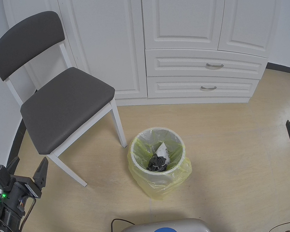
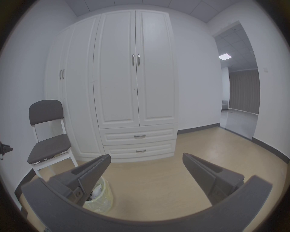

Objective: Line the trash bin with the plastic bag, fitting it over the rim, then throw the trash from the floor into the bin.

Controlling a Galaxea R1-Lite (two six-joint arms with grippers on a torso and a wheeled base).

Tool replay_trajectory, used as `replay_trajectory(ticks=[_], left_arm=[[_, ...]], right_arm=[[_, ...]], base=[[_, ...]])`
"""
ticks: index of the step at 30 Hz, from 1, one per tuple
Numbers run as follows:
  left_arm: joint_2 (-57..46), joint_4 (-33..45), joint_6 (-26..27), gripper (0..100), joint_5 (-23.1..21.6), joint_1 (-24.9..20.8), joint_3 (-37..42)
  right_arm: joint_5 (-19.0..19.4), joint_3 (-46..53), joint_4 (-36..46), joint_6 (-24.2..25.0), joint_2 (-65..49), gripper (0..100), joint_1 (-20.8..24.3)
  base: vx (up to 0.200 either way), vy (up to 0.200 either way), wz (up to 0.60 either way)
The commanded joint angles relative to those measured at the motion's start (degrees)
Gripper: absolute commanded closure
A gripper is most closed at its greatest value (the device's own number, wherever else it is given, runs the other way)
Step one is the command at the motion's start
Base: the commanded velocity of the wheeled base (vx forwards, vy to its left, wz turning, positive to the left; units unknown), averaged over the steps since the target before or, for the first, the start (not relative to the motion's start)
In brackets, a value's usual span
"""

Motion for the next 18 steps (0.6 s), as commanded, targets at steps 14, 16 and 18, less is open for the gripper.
replay_trajectory(ticks=[14,16,18], left_arm=[[-20.9,7.7,2.5,0,0.5,8.3,-5.6],[-24.1,13.1,3.5,0,0.4,8.3,-9.4],[-27.1,19.1,4.3,0,0.1,8.7,-13.0]], right_arm=[[0.5,-13.8,23.3,-4.6,-26.3,0,-14.6],[0.6,-14.1,23.4,-4.6,-27.1,0,-14.6],[0.6,-14.2,23.4,-4.6,-27.7,0,-14.6]], base=[[0.000,0.000,0.00],[0.000,0.000,0.00],[0.000,0.000,0.00]])
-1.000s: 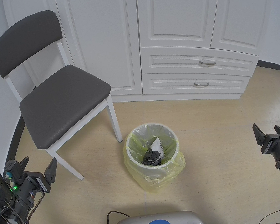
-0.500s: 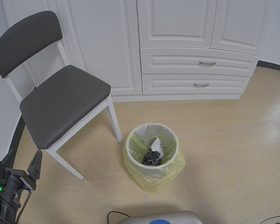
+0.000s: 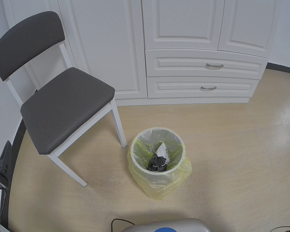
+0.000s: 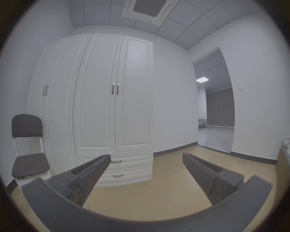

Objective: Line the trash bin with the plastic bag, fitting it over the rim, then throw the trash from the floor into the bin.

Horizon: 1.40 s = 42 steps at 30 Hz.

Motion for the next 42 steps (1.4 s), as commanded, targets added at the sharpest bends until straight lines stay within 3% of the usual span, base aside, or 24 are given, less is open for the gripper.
replay_trajectory(ticks=[1,6,12,17,22,28,35,42], left_arm=[[-10.6,11.4,1.4,0,-0.5,2.2,-9.5],[-14.6,21.6,1.3,0,-0.9,4.4,-15.3],[-14.9,22.8,1.3,0,-2.4,5.1,-18.5],[-14.9,24.2,1.6,0,-2.6,5.6,-22.6],[-18.2,31.5,1.7,0,-2.8,5.7,-26.9],[-22.5,40.4,1.6,0,-2.9,5.7,-30.8],[-27.3,44.7,1.7,0,-2.8,5.7,-32.7],[-31.7,52.3,3.9,0,-2.9,6.4,-37.7]], right_arm=[[0.2,-1.5,0.6,0.0,-4.2,0,-0.8],[0.1,-3.8,0.6,0.0,-4.3,0,-0.8],[0.3,-10.4,1.5,-0.1,-4.5,0,-2.7],[3.0,-16.1,9.6,-0.1,-7.7,0,-3.4],[3.8,-19.8,18.2,0.2,-10.6,0,-3.4],[4.2,-21.5,19.1,0.2,-11.9,0,-3.4],[5.0,-23.9,20.3,-0.1,-13.8,0,-5.2],[7.5,-28.8,32.5,0.2,-19.4,0,-5.5]], base=[[0.000,0.000,0.00],[0.000,0.000,0.00],[0.000,0.000,0.00],[0.000,0.000,0.00],[0.000,0.000,0.00],[0.000,0.000,0.00],[0.000,0.000,0.00],[0.000,0.000,0.00]])
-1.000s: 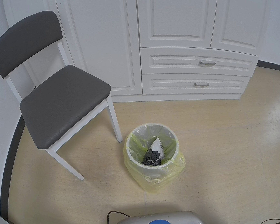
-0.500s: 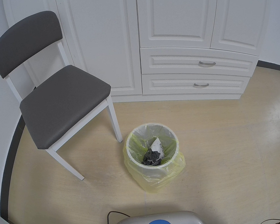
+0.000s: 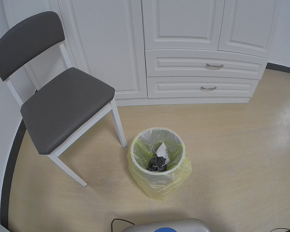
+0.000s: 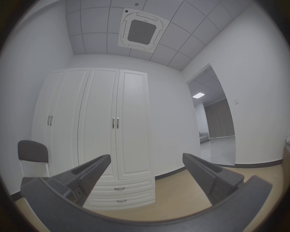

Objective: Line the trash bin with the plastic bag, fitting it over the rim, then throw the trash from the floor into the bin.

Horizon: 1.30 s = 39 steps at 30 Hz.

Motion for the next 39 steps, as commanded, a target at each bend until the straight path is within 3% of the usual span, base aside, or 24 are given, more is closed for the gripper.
replay_trajectory(ticks=[1,13,20,26,34,39], left_arm=[[-4.5,4.2,1.5,0,0.0,0.6,-3.9],[-8.9,11.3,1.9,0,0.0,3.1,-9.2],[-12.3,13.6,4.8,0,0.0,3.6,-9.2],[-15.0,17.2,5.0,0,0.0,3.7,-9.2],[-19.1,21.2,4.8,0,-0.1,5.6,-7.6],[-21.5,21.6,4.3,0,-0.9,6.6,-1.9]], right_arm=[[0.9,-3.6,5.3,0.2,-4.9,0,0.0],[1.0,-5.0,12.5,0.2,-13.8,0,0.1],[1.0,-7.1,18.4,0.2,-18.6,0,-0.3],[0.7,-7.2,18.7,0.6,-19.9,0,-0.7],[0.5,-6.1,18.5,1.7,-19.9,0,-0.8],[0.5,-3.8,18.0,3.2,-19.9,0,-0.8]], base=[[0.000,0.000,0.00],[0.000,0.000,0.00],[0.000,0.000,0.00],[0.000,0.000,0.00],[0.000,0.000,0.00],[0.000,0.000,0.00]])
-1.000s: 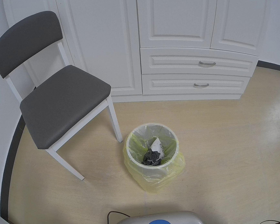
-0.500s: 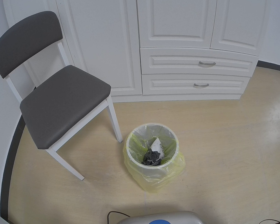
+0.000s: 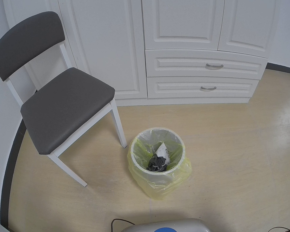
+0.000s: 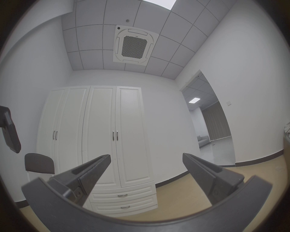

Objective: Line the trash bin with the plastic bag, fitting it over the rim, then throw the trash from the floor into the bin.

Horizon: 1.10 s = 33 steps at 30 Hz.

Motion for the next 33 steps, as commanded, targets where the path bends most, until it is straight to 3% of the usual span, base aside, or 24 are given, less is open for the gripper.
replay_trajectory(ticks=[1,4,8,11,16,21,28,33], left_arm=[[-2.8,-0.2,-0.8,0,-0.5,1.1,4.8],[-2.8,-3.0,-4.8,0,-0.7,1.1,7.9],[-2.8,-8.0,-6.1,0,-1.8,1.1,11.9],[-2.8,-19.7,-6.4,0,-3.1,1.1,21.7],[-2.8,-29.1,-6.5,0,-6.4,1.1,32.8],[-2.8,-29.9,-7.2,0,-8.0,1.0,39.7],[-2.8,-30.1,-7.7,0,-8.3,1.0,47.1],[-2.8,-22.3,-9.1,0,-8.3,1.1,47.5]], right_arm=[[0.1,2.5,-0.2,1.2,-0.7,0,0.0],[0.4,4.8,-1.5,3.3,-0.7,0,0.0],[0.5,8.0,-4.7,4.1,-0.7,0,0.0],[1.2,15.3,-12.3,4.1,-0.7,0,0.0],[4.2,25.9,-23.1,3.4,-0.7,0,0.0],[6.4,34.5,-29.9,3.2,-0.7,0,0.0],[6.6,41.5,-33.9,3.3,-0.7,0,0.0],[6.6,45.1,-35.1,3.3,-0.7,0,0.0]], base=[[0.000,0.000,0.00],[0.000,0.000,0.00],[0.000,0.000,0.00],[0.000,0.000,0.00],[0.000,0.000,0.00],[0.000,0.000,0.00],[0.000,0.000,0.00],[0.000,0.000,0.00]])
